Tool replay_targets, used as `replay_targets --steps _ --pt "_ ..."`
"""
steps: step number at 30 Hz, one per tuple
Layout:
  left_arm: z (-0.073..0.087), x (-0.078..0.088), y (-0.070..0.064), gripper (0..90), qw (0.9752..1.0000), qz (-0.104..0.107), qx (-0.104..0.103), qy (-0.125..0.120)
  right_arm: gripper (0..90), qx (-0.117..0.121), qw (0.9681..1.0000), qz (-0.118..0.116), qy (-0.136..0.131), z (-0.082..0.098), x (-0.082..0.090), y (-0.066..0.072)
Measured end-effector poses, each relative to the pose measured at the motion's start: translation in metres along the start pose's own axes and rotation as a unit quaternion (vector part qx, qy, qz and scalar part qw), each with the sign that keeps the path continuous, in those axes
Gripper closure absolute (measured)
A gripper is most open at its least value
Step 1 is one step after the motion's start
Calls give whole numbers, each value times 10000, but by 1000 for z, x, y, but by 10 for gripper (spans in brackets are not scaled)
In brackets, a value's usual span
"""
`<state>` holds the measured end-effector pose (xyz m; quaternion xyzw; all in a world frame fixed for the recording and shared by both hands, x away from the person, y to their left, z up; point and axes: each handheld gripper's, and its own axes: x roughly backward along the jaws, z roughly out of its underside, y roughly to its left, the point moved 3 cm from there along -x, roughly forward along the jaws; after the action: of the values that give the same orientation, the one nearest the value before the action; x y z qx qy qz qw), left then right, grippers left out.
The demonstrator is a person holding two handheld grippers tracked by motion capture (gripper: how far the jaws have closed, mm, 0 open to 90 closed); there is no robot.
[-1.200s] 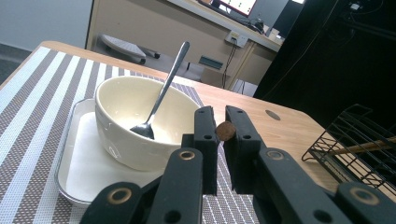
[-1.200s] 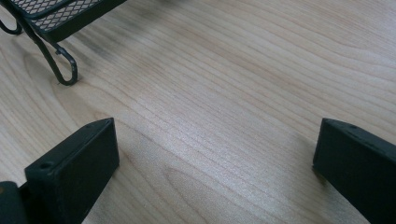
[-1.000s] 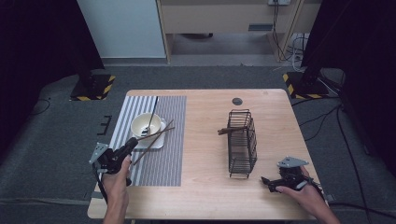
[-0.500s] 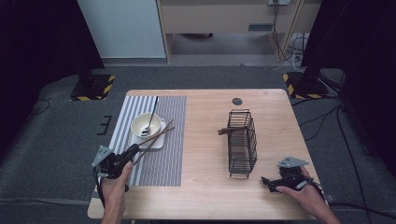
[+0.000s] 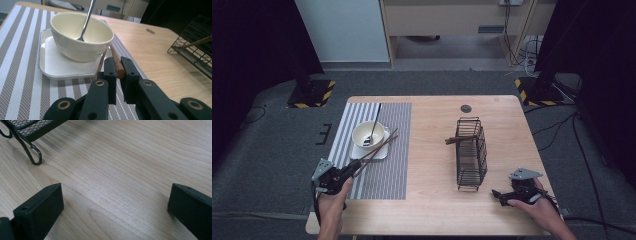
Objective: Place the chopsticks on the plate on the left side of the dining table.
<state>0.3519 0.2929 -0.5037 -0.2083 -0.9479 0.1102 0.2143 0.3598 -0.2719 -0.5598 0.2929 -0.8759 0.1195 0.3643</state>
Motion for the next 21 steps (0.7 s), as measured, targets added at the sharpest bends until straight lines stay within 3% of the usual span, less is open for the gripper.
replay_targets --steps 6,9,21 --pt "4 -3 2 832 9998 32 21 195 2 -18 10000 -15 11 0 0 0" --pt "9 -6 2 832 9991 2 27 430 2 -12 10000 -24 8 0 0 0" --pt "15 -10 5 832 9970 -27 62 777 2 15 10000 -28 -4 1 1 0"
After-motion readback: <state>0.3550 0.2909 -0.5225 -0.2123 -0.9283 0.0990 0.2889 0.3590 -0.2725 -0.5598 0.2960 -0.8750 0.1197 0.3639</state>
